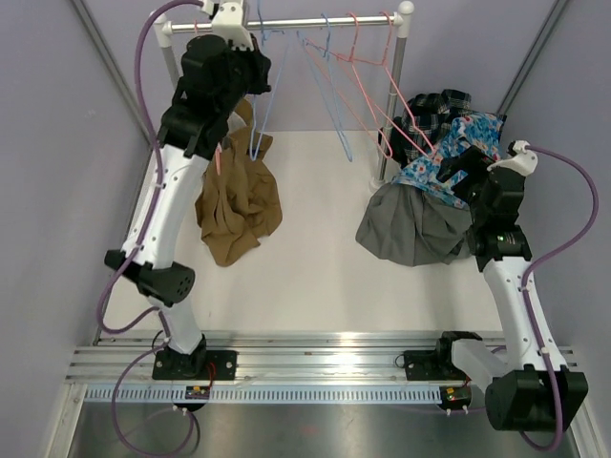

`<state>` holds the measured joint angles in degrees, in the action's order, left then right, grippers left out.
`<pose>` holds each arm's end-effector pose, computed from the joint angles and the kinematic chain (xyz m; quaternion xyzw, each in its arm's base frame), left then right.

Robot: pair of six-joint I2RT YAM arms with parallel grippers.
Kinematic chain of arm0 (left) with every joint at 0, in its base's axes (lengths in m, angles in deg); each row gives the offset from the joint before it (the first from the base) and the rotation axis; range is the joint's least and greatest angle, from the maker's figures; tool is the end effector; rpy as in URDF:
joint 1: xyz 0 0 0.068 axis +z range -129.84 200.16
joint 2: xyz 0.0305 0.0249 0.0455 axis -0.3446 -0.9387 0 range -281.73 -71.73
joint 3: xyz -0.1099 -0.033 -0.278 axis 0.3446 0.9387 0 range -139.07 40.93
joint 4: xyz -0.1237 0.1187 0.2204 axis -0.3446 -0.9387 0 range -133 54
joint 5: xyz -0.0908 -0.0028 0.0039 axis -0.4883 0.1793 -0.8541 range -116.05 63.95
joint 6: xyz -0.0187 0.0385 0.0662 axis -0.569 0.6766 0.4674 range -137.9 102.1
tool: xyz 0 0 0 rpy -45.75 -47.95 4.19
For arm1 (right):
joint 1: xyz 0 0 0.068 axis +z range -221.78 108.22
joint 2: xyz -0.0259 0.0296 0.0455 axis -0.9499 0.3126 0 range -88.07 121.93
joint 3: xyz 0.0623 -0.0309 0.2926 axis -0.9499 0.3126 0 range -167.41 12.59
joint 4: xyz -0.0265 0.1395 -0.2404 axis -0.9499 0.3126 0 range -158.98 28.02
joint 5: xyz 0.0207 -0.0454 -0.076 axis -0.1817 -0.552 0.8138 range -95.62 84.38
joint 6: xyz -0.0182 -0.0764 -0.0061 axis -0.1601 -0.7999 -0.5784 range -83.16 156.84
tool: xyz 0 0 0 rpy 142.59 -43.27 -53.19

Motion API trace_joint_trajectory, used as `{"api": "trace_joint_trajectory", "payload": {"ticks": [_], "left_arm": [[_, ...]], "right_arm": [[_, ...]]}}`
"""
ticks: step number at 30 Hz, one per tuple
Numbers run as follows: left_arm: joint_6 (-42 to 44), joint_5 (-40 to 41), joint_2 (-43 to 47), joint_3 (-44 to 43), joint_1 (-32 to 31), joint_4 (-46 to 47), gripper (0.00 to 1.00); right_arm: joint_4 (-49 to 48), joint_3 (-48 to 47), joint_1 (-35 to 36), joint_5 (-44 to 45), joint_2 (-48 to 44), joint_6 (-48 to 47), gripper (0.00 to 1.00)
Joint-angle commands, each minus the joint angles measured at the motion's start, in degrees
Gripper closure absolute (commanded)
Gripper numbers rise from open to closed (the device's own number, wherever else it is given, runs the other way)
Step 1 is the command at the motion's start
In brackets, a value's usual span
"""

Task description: Remove the skirt from the hanger

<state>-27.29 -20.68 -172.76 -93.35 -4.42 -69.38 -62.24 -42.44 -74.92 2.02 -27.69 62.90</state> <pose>0.3711 -0.1629 0.5954 0.0607 0.7053 -0.1744 0.6844 0.2805 -0.0244 0.3736 0.2361 0.7403 0.0739 0.6251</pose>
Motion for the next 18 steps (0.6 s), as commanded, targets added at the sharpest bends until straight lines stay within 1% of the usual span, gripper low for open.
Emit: {"api": "trace_joint_trajectory", "payload": {"ticks": [1,7,11,14,15,16,18], "left_arm": [[-3.78,0.26,-5.91,-4.24,-0.64,4.2,1.0],[-4.94,1.23,-8.65,-0.12,-3.72,6.49,1.0],[-5.2,1.58,-7.87,2.35,-4.95,5.97,1.0],[-4.5,2.37,-4.89,5.94,-6.27,5.96,0.98],[-4.15,2.63,-2.61,7.18,-6.62,6.05,0.95],[-3.54,2.72,-1.28,8.15,-7.15,5.79,0.8],[-3.36,2.81,1.18,9.9,-7.5,4.65,0.56]], "right_arm": [[-1.3,4.31,2.78,-4.12,-3.23,1.89,0.0],[1.25,7.29,2.87,-5.27,-8.34,0.22,0.01],[2.92,8.09,2.87,-5.27,-10.37,0.04,0.01],[3.36,8.44,2.87,-5.62,-11.51,0.92,0.01],[3.54,8.44,2.87,-5.97,-11.86,1.18,0.01],[3.63,8.44,2.79,-6.06,-12.39,1.44,0.01],[4.07,8.36,2.87,-6.23,-12.92,1.62,0.01]]}}
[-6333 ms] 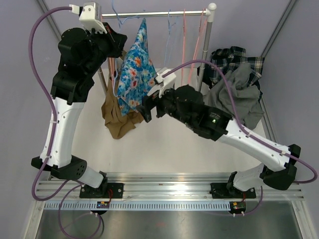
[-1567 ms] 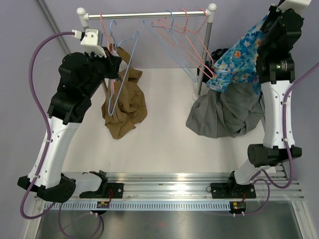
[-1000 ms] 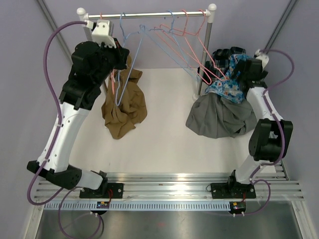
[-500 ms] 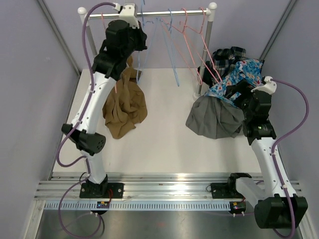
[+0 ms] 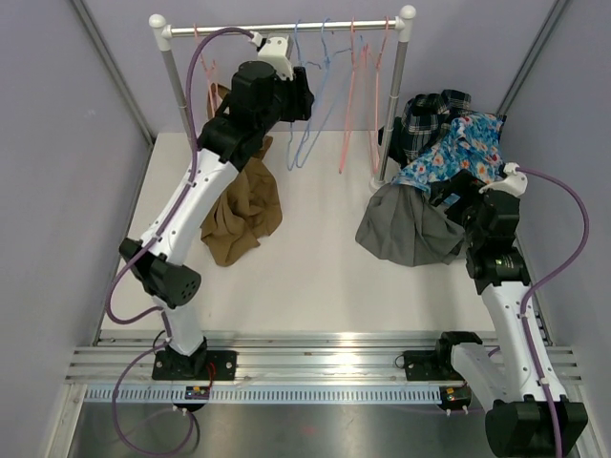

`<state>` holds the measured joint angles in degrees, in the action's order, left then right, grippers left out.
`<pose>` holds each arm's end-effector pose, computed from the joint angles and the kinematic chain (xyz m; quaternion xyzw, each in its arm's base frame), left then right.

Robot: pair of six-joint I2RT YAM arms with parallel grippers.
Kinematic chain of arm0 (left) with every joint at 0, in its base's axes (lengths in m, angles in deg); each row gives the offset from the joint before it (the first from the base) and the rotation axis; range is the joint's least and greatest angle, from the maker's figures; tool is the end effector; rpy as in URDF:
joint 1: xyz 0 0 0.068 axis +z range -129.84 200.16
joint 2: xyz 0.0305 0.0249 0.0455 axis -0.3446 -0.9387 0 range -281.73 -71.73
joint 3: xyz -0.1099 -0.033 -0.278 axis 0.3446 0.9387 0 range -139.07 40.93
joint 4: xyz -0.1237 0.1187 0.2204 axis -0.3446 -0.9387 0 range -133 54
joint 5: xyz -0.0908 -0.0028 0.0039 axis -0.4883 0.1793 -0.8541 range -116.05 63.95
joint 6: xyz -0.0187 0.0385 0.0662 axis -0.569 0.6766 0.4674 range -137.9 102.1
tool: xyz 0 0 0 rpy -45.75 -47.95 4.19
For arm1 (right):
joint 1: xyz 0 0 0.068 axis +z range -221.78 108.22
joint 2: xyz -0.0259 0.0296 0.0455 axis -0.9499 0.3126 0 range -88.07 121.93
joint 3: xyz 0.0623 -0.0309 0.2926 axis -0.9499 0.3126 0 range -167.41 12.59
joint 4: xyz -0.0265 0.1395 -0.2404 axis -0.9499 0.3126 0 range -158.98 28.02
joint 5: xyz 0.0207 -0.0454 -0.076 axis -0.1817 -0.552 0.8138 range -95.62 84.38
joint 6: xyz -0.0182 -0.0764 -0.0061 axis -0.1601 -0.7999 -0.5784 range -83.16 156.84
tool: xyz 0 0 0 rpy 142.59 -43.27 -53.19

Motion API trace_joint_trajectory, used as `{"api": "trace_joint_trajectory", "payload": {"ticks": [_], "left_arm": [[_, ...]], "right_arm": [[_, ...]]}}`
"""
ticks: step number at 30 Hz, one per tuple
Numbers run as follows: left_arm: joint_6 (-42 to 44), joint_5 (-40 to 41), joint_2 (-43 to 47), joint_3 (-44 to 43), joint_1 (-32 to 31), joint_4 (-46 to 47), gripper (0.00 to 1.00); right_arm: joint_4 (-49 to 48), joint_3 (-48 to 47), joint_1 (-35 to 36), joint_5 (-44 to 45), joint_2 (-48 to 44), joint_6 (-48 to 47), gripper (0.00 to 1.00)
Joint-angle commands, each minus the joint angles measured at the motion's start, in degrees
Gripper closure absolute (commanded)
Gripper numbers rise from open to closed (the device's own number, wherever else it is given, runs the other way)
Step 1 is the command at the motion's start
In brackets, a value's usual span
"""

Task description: Remove the skirt from the hanger

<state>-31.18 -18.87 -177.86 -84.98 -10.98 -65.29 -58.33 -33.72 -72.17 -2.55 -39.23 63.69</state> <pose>0.4054 -0.2351 0.5172 0.0783 0.7588 -0.1995 0.6150 0.2313 -0.0052 0.3499 0.2006 0.7574 0.1218 0.6094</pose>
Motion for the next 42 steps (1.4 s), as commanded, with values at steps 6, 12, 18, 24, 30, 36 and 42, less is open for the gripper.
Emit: {"api": "trace_joint_trajectory", "payload": {"ticks": [6,12,18,24,30,36,42], "left_arm": [[5.01,7.92,18.93,7.07,-0.6,-1.11,0.16],[7.48,11.28,21.84,7.78,3.79,-6.47,0.14],[6.87,11.8,22.2,12.0,8.89,-6.3,0.14],[4.84,9.44,18.07,12.27,13.9,-6.47,0.14],[5.02,8.38,13.49,9.37,15.31,-7.53,0.16],[4.49,6.44,11.29,7.43,15.58,-7.09,0.71],[4.31,6.01,12.61,4.98,15.58,-7.26,1.0]], "right_arm": [[2.0,-0.54,0.12,-1.66,-3.92,0.31,0.0],[2.88,0.33,0.12,-2.45,-4.63,0.66,0.01],[4.28,0.69,0.12,-2.11,-5.68,-0.48,0.01],[4.81,1.21,0.03,-1.75,-5.77,-1.1,0.01],[4.73,2.09,0.12,-1.4,-5.51,-1.63,0.01],[4.37,1.92,0.12,-1.31,-4.98,-1.89,0.01],[3.67,1.04,0.03,-4.11,-5.42,-3.11,0.01]]}}
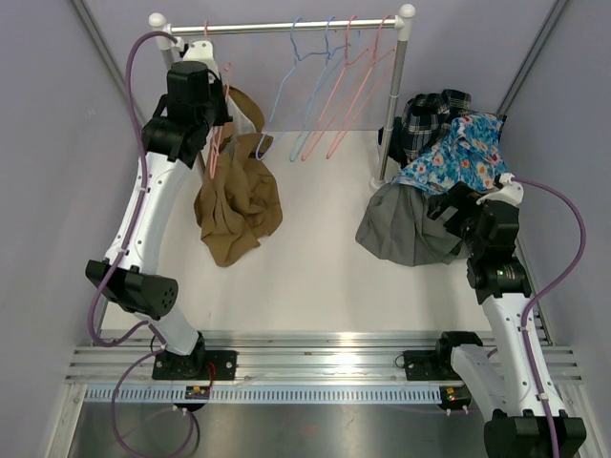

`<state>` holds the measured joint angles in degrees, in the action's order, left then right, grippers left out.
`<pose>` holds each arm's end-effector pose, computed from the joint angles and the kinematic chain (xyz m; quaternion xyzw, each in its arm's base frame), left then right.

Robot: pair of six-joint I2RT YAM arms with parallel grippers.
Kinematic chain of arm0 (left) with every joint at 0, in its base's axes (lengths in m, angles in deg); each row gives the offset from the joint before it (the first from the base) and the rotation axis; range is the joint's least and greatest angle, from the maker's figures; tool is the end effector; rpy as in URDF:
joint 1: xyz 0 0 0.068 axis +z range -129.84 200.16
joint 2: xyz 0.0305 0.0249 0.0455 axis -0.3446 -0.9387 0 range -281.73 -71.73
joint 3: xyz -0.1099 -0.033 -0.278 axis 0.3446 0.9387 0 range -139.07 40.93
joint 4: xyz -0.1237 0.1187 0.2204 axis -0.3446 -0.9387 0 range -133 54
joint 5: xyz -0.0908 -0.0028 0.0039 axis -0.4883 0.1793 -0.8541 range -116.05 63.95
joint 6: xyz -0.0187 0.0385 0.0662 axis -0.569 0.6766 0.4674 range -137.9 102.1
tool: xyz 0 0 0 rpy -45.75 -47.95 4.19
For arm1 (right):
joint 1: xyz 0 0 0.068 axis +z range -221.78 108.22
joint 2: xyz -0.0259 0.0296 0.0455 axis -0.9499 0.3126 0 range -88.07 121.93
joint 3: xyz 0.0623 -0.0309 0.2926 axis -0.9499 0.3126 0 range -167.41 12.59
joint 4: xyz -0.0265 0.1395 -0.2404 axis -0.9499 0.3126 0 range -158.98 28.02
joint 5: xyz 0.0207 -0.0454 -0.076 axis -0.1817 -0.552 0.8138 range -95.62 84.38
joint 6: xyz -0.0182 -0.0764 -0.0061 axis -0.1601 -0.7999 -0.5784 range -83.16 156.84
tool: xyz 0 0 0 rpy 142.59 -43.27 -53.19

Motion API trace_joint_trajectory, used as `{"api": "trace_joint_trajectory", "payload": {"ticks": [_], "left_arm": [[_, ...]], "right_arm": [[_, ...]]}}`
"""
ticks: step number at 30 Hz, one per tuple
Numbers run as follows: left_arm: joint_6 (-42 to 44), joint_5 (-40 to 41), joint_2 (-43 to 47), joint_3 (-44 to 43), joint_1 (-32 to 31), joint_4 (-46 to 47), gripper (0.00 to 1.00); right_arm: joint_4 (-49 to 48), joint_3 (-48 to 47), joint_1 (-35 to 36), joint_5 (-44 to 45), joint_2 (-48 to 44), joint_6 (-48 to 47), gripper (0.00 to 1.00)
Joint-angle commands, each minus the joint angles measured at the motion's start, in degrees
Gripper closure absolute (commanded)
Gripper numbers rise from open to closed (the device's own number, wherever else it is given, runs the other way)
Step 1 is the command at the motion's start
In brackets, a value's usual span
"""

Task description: Remove the skirt from the hanger

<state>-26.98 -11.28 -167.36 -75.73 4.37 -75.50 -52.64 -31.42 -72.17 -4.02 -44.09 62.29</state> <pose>0.3951 -0.0939 0.5114 -0.0279 0.8077 -0.0230 0.5885 0.2090 -0.0033 0.3372 0.1871 0.7781 0.1192 0.5877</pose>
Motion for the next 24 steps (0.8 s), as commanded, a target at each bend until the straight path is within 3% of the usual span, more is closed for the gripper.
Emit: {"api": "trace_joint_trajectory", "payload": {"ticks": [1,7,9,11,14,16,18,19,21,22,24], "left_arm": [[0.2,-1.84,2.12,-4.97,0.23,2.51,1.0],[-0.58,-3.07,2.29,-15.87,0.15,-2.59,1.0],[-1.29,-3.6,2.82,-18.24,0.15,-3.29,1.0],[-2.07,-3.87,4.14,-18.16,0.06,-2.95,1.0],[-3.65,-4.3,5.81,-16.32,-0.2,-1.89,1.0],[-4.54,-4.39,6.6,-13.87,-0.73,-0.49,1.0],[-5.77,-4.48,7.83,-12.2,-1.34,1.18,1.0],[-6.12,-4.31,8.01,-11.49,-1.7,1.53,1.0],[-6.65,-3.96,8.01,-11.66,-2.66,2.06,1.0],[-6.74,-3.69,7.83,-11.92,-3.1,2.24,1.0],[-6.83,-3.34,6.78,-13.5,-3.89,1.63,1.0]], "right_arm": [[-3.4,-1.52,0.12,-3.97,-0.83,-2.16,0.01],[-11.48,-6.69,1.61,-9.33,-3.65,-1.99,0.0],[-13.95,-10.91,1.79,-15.65,-2.25,-1.29,0.01],[-15.81,-16.42,2.75,-21.61,-0.4,-0.23,0.0],[-17.66,-24.16,9.76,-21.48,3.99,-0.22,0.0],[-13.65,-28.57,21.83,-16.05,7.59,-5.57,0.01],[-8.38,-36.38,31.19,-6.21,13.45,-12.75,0.01],[-6.6,-39.02,40.89,1.83,15.84,-15.06,0.01],[-3.35,-45.97,49.91,10.22,23.4,-21.39,0.01],[-3.33,-47.64,57.96,13.91,25.86,-22.89,0.01],[-4.64,-50.82,62.94,20.79,32.7,-24.4,0.01]]}}
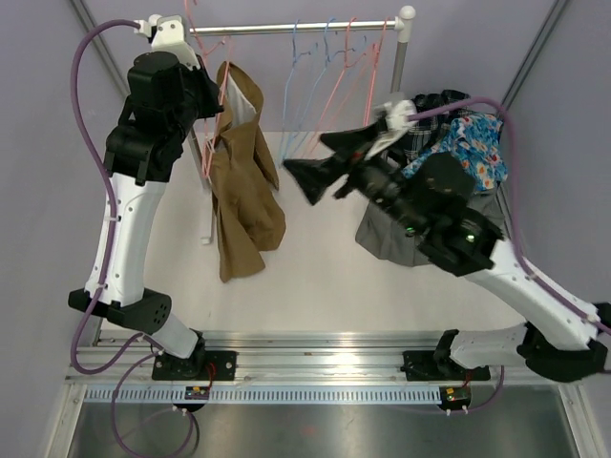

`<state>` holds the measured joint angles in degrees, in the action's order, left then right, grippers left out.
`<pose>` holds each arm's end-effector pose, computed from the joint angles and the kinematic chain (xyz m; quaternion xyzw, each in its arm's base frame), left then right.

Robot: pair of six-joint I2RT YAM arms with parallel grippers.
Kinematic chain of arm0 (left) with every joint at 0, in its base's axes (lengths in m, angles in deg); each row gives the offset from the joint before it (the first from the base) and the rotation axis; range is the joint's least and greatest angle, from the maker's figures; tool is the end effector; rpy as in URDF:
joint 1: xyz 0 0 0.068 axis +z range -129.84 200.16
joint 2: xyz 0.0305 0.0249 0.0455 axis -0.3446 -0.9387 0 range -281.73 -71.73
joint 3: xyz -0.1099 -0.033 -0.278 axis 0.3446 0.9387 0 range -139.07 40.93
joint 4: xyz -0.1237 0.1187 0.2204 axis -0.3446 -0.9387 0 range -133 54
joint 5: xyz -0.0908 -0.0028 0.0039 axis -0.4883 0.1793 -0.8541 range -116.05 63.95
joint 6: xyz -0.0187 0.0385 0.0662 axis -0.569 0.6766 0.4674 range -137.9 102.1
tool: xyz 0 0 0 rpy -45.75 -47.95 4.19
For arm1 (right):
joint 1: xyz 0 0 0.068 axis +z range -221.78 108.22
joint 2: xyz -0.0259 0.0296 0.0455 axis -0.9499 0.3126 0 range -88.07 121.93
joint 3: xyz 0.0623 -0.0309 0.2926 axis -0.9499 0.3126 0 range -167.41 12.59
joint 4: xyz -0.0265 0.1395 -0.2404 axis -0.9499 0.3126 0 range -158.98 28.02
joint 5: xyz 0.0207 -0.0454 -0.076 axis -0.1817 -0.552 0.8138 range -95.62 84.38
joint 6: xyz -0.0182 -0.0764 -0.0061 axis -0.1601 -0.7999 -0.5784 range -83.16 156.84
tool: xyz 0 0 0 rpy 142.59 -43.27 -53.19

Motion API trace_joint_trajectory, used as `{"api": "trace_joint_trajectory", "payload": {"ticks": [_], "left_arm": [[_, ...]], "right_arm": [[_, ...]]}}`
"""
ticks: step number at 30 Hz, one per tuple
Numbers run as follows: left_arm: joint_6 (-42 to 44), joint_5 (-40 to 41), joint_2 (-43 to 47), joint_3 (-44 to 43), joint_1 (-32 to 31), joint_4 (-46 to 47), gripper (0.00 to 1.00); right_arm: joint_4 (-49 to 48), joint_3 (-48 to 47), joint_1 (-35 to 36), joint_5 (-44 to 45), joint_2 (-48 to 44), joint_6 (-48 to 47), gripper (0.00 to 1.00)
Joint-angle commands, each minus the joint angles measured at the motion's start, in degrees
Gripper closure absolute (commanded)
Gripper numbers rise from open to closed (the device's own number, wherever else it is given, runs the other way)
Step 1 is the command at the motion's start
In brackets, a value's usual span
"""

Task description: Remove the skirt from the hanger

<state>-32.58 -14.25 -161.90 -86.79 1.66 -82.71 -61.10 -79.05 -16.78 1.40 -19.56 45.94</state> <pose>0.3192 -0.0923 0.5923 -0.0413 0.7591 -0.1092 0.6404 0.1605 0.2147 0.5818 -0.1915 0.5769 0.3895 0.6920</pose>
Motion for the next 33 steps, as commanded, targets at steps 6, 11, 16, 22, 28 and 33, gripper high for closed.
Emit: {"api": "trace_joint_trajectory", "payload": {"ticks": [6,11,16,22,28,33], "left_arm": [[-1.93,0.34,0.61,-4.82,-1.89,7.52,1.0],[-4.92,-1.07,2.28,-4.82,-2.5,7.43,1.0],[-7.12,-2.91,4.91,-1.84,-2.85,7.96,1.0],[-7.21,-2.48,9.75,2.99,-3.38,8.75,1.0],[-6.15,-3.09,11.68,3.88,-3.38,8.49,1.0],[-5.8,-2.83,12.04,4.23,-3.38,9.36,1.0]], "right_arm": [[-0.93,-7.76,14.95,18.55,21.37,-5.59,0.01],[-5.76,-9.87,15.66,21.0,28.85,-5.85,0.01],[-11.12,-13.74,15.75,24.77,34.05,-8.39,0.01],[-18.76,-14.81,15.92,27.95,38.36,-15.95,0.15],[-22.82,-12.35,16.01,29.62,38.28,-18.86,0.65],[-23.17,-10.32,16.97,29.89,36.52,-18.15,1.0]]}}
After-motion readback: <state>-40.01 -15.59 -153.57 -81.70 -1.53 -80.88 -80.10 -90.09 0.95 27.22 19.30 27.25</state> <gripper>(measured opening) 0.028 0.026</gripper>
